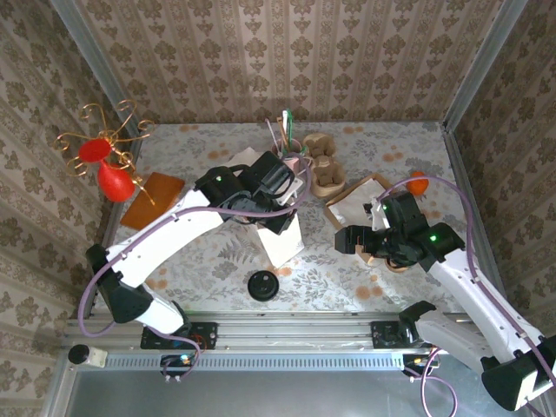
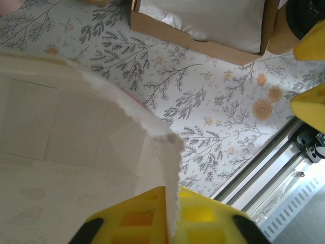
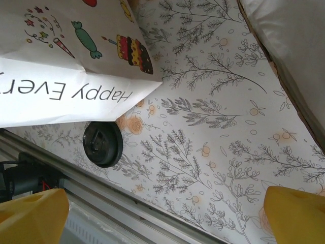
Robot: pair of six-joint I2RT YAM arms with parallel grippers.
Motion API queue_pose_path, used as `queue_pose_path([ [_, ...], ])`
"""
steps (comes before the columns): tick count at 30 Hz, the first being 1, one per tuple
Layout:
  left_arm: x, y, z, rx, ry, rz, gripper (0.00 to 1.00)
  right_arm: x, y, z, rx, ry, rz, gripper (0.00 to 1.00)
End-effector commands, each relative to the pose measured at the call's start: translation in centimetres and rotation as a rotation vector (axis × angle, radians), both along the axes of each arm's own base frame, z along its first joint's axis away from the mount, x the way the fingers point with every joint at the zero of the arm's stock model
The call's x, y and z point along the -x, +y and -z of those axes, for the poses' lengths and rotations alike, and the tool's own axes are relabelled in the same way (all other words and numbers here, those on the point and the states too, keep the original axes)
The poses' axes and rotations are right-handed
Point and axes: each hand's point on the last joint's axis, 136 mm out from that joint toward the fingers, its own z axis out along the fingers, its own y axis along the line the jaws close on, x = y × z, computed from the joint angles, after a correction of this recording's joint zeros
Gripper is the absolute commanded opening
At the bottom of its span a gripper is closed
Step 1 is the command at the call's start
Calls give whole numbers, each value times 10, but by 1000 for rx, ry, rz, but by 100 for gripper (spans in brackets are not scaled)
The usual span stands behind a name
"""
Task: Pack the takeout coffee
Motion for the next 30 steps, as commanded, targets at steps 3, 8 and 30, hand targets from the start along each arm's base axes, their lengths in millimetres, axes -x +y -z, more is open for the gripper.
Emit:
queue_pose_path([
  [3, 5, -2, -12, 51, -10, -16, 34, 2, 5, -1, -30, 5, -9, 100],
  [8, 9, 4, -26, 83, -26, -27, 59, 1, 10, -1, -37, 7, -21, 100],
  [30, -36, 163, -97, 288, -225, -501, 98, -3, 34, -23, -47, -75, -59, 96],
])
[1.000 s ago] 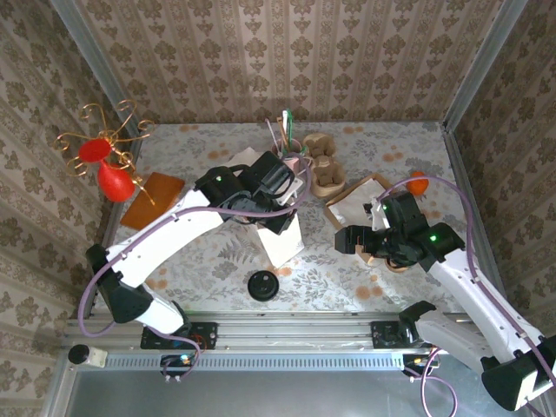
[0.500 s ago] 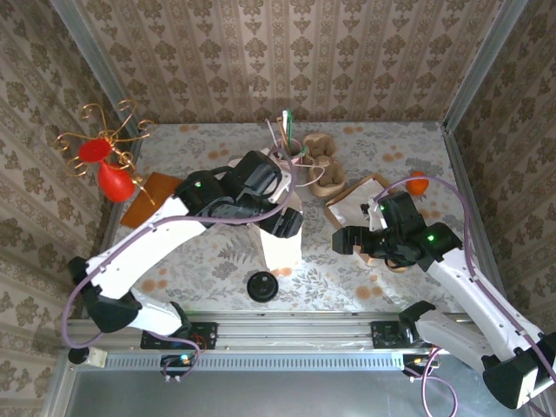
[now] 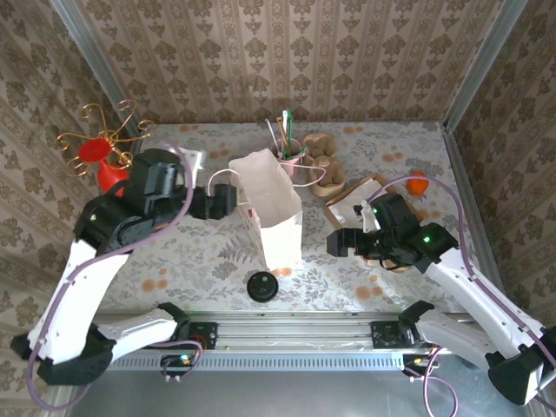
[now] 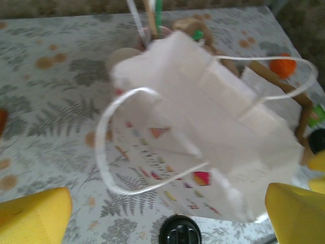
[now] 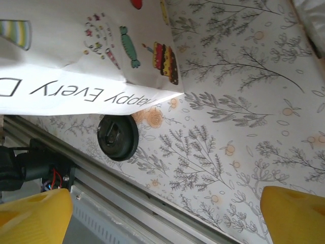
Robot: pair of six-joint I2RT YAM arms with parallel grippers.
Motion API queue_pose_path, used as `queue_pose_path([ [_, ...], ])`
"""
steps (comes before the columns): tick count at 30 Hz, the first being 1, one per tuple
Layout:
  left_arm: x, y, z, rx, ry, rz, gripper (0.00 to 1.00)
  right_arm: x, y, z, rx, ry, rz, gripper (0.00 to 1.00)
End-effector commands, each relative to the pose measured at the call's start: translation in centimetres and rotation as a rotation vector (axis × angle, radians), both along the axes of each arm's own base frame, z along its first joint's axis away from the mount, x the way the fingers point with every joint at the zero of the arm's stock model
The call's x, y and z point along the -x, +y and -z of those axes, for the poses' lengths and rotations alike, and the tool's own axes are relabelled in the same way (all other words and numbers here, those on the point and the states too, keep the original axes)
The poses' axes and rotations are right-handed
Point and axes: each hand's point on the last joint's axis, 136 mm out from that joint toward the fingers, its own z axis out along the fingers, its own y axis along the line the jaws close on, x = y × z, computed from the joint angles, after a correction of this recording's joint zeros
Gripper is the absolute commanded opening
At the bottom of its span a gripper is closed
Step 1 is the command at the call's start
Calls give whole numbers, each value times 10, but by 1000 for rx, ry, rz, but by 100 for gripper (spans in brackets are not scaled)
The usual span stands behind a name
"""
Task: Pack the takeout coffee
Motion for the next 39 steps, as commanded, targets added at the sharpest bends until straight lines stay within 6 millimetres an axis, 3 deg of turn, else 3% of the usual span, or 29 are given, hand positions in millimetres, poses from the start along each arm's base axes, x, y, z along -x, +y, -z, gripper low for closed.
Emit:
queue_pose_path([
  [1, -18, 5, 11, 84, 59, -27, 98, -11, 8, -17, -23, -62, 13, 95],
  [8, -92, 13, 6, 206, 70, -68, 94, -9, 23, -6, -18, -38, -26, 90],
  [14, -149, -14, 12, 249, 79, 37, 89, -9, 23, 1, -21, -34, -26, 87],
  [20, -186, -41, 22, 346, 108, 133, 87, -7, 28, 8, -36, -13, -37, 86],
  [27, -185, -83, 42, 424, 177, 283, 86, -15, 35, 10, -49, -20, -40, 87],
  [32, -174, -84, 46, 438, 202, 292, 86, -22, 43, 10, -60, -21, -53, 88],
  [39, -143, -85, 55, 460, 247, 320, 86, -35, 51, 8, -62, -40, -54, 91],
])
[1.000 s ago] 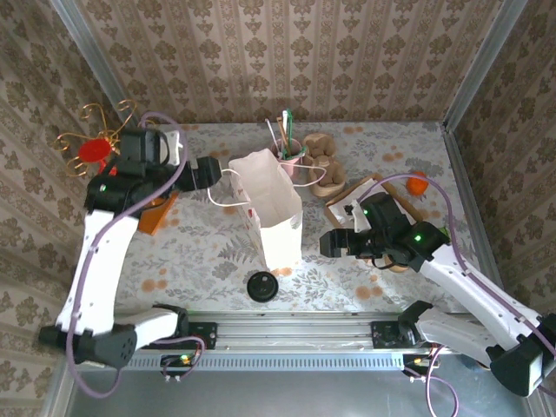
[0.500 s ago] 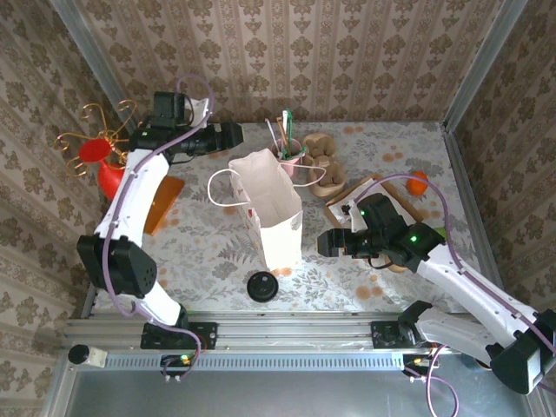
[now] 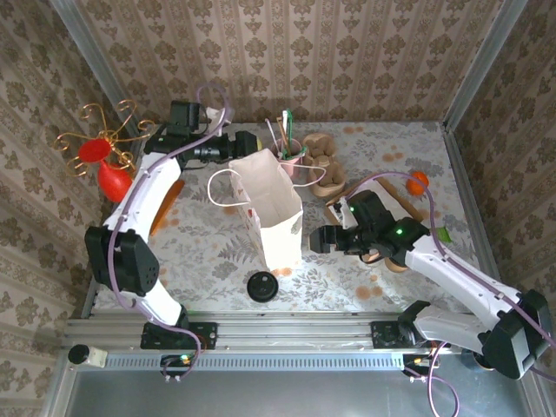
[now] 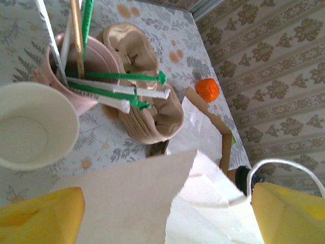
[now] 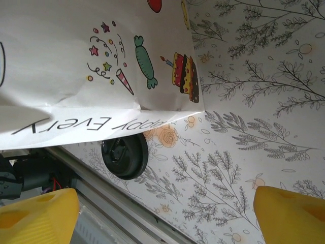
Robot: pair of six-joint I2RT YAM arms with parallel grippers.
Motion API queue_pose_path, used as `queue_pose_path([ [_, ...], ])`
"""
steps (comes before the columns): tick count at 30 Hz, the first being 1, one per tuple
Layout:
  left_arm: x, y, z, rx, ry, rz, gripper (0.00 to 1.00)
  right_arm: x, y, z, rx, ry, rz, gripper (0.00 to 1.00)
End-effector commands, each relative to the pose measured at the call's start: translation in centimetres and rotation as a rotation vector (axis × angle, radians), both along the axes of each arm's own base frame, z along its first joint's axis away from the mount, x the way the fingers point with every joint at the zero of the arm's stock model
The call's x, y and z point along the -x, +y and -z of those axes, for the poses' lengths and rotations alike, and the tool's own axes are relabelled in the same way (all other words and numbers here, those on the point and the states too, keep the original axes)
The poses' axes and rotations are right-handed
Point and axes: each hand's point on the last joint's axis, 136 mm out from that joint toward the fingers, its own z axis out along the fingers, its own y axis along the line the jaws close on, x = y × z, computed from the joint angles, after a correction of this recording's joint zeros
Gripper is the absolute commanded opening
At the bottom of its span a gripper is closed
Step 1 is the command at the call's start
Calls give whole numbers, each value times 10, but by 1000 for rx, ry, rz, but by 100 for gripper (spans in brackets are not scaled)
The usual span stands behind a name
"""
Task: Pack the takeout coffee
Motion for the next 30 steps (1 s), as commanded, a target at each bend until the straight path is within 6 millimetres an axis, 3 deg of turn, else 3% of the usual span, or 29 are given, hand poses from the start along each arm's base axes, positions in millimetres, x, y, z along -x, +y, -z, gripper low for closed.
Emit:
queue_pose_path([
  [1, 24, -3, -15, 42, -20, 36, 86, -12, 13, -19, -48, -55, -16, 91],
  [13, 58, 0, -9, 61, 10, 29, 86, -26, 20, -24, -62, -85, -5, 96],
  [30, 87, 1, 6, 76, 70, -5, 86, -34, -2, -26, 9, -105, 46, 100],
])
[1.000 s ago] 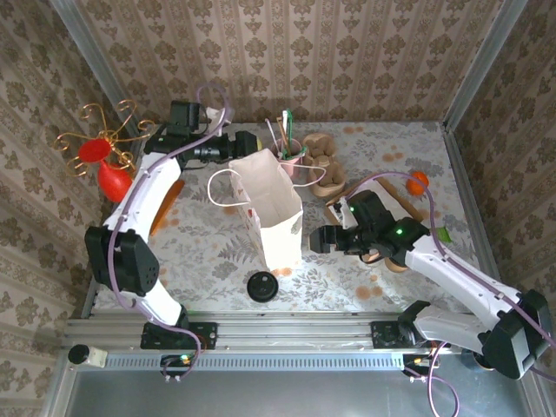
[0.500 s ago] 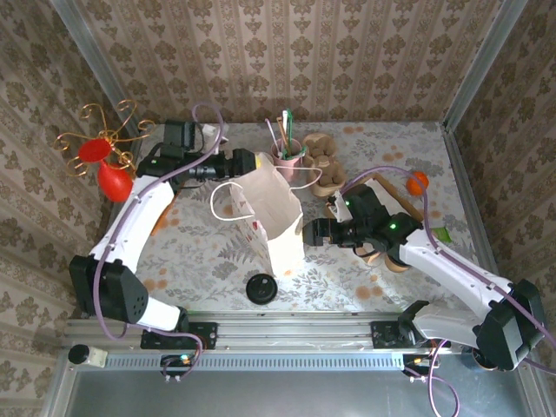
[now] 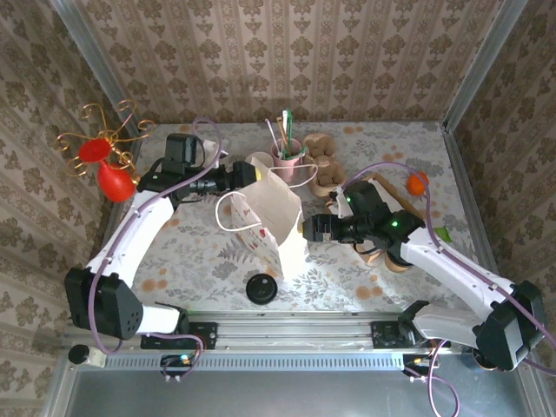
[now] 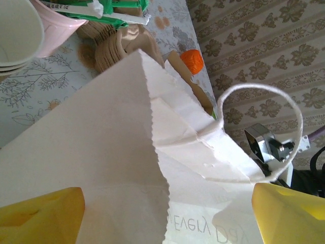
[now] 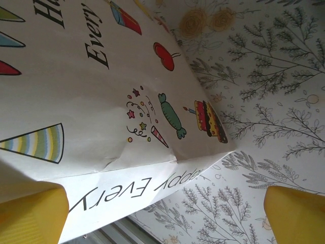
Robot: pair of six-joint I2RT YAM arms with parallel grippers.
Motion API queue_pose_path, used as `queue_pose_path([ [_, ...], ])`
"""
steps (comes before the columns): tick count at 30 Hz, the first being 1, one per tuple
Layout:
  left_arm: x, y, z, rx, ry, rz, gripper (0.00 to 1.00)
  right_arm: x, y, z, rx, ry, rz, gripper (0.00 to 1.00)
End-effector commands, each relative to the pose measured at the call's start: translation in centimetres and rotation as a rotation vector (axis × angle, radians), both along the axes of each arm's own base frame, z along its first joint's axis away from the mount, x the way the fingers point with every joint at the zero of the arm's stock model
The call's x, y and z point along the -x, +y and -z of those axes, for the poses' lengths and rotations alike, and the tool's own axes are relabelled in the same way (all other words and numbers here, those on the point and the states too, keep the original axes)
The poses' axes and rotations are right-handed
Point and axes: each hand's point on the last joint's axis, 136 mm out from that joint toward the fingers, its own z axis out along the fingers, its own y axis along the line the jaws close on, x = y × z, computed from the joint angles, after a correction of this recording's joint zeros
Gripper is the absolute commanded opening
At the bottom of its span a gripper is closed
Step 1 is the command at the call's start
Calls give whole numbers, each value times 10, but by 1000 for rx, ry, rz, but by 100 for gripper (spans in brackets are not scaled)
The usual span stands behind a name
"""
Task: Pack the takeout coffee
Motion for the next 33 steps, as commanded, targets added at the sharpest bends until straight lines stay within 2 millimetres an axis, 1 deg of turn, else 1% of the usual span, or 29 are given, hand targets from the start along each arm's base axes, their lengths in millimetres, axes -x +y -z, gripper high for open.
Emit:
queue_pose_path([
  [1, 9, 0, -12, 10, -15, -8, 86, -6, -12, -8, 32, -26, 27, 100],
  [4, 12, 5, -17, -4, -24, -29, 86, -6, -24, -7, 44, -12, 55, 100],
  [8, 16, 10, -21, -19, -26, -45, 88, -7, -38, -13, 38, -18, 82, 100],
  [12, 16, 26, -11, -54, -11, -92, 93, -6, -47, -21, 33, -27, 91, 100],
  [14, 18, 32, -12, -45, -12, -106, 95, -3, -49, -24, 35, -29, 85, 100],
  [17, 22, 40, -19, -38, -36, -119, 97, 0, -55, -28, 61, -38, 79, 100],
  [21, 27, 52, -25, -45, -62, -146, 99, 4, -75, -38, 134, -62, 104, 100],
  [26, 30, 66, -31, -47, -89, -179, 98, 5, -101, -54, 189, -85, 150, 100],
  [29, 32, 74, -29, -78, -105, -203, 95, 2, -115, -57, 204, -60, 191, 100],
  [30, 34, 77, -27, -94, -110, -214, 94, 0, -119, -57, 205, -47, 202, 99],
  [33, 37, 88, -15, -149, -113, -256, 91, -12, -122, -54, 187, -5, 216, 92],
])
